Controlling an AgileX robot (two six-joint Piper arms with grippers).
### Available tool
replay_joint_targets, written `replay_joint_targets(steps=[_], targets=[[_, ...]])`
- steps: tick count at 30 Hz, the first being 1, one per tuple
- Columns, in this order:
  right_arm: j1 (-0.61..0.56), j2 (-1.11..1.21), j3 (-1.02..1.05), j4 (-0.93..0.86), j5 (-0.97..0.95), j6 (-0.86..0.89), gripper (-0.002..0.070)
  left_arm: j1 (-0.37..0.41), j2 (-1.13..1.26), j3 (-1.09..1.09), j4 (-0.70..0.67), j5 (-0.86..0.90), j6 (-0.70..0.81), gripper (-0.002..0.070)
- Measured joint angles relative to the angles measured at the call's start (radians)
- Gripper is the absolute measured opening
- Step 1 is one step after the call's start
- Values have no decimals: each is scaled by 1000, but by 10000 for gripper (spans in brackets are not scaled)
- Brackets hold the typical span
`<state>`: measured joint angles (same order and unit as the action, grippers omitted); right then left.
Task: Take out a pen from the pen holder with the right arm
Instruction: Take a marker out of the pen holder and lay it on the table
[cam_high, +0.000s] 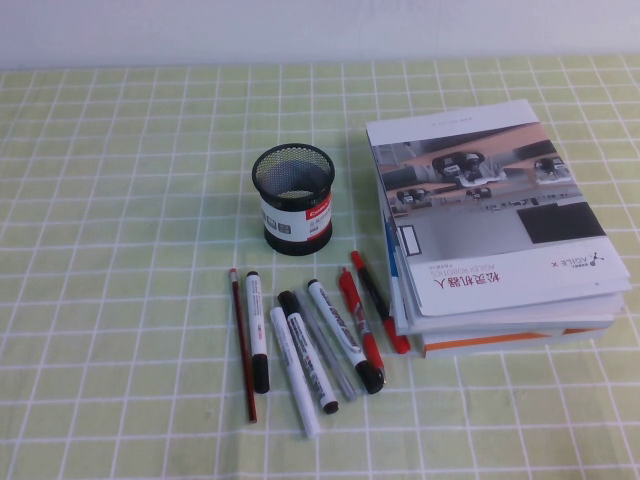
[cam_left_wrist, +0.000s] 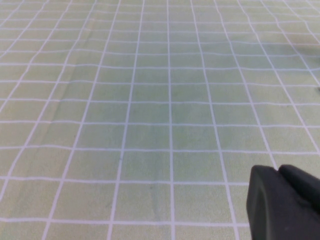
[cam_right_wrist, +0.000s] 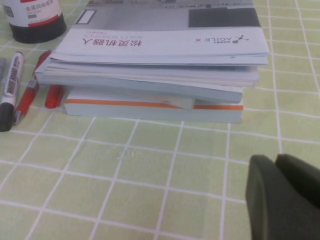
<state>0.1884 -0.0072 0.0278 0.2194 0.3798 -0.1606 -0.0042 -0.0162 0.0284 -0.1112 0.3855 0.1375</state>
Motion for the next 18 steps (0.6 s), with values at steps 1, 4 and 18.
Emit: replay_joint_targets(steps=[1, 4, 18], targets=[[-1, 0, 0, 2, 0, 0, -12, 0, 0, 0, 0, 0, 0, -5], [-5, 0, 0, 6, 0, 1, -13, 0, 0, 0, 0, 0, 0, -5], [-7, 0, 0, 9, 0, 1, -13, 0, 0, 0, 0, 0, 0, -5]])
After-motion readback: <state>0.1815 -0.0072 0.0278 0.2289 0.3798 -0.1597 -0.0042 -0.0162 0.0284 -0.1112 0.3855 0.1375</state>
